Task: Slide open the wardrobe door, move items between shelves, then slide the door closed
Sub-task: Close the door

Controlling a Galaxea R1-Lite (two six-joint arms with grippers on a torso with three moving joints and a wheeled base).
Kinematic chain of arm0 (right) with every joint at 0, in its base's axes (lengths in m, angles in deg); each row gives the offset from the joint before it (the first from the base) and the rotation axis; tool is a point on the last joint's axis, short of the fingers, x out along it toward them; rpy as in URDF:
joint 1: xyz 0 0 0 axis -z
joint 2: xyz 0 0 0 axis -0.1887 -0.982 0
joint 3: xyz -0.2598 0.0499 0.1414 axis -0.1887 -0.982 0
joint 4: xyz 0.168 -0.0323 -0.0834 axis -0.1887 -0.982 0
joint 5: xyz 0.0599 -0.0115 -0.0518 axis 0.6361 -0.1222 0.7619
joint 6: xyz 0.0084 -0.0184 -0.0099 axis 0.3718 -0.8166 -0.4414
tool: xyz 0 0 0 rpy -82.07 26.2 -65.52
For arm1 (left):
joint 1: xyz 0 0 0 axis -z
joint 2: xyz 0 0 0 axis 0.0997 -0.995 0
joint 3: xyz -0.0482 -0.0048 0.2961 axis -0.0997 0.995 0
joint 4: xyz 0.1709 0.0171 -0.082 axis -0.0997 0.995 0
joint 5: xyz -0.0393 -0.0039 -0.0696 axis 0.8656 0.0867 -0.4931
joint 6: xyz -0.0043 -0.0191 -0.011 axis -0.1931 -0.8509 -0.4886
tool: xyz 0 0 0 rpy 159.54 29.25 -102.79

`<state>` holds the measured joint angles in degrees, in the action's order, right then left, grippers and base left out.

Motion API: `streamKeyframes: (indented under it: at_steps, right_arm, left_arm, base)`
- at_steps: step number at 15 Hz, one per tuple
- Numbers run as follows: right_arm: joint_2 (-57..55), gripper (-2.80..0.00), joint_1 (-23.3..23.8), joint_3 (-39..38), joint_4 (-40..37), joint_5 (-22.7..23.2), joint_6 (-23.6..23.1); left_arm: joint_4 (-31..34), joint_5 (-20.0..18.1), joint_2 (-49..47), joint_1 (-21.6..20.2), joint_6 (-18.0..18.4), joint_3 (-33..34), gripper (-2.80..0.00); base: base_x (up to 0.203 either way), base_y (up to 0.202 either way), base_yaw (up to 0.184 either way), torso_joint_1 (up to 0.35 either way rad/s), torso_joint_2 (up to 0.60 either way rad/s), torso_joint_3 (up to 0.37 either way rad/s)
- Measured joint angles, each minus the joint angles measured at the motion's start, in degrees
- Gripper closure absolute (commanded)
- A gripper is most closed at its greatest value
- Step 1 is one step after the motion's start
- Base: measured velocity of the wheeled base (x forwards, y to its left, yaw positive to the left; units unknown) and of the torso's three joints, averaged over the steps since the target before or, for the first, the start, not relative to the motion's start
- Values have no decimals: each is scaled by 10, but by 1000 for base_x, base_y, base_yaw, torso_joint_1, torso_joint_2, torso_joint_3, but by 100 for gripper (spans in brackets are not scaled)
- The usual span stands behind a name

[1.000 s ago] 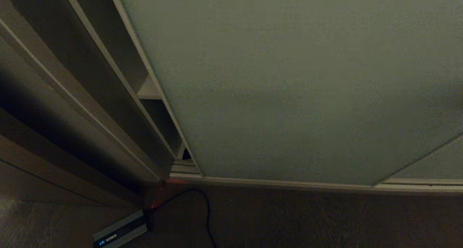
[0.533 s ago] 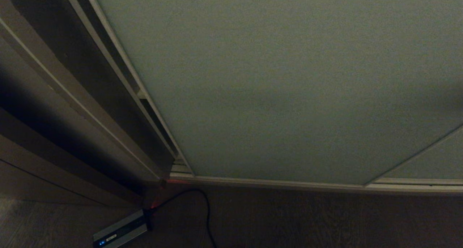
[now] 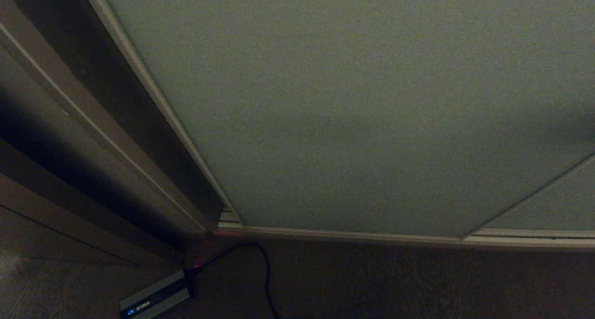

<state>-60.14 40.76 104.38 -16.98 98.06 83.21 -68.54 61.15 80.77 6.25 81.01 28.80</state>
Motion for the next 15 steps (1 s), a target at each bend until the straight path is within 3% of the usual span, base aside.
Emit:
streamKeyframes:
  at_steps: [15]
  right_arm:
    - [77, 0, -53, -56, 1, 0, -1]
  left_arm:
    - [0, 0, 0, 0, 0, 0, 0]
  base:
    - [0, 0, 0, 0, 0, 0]
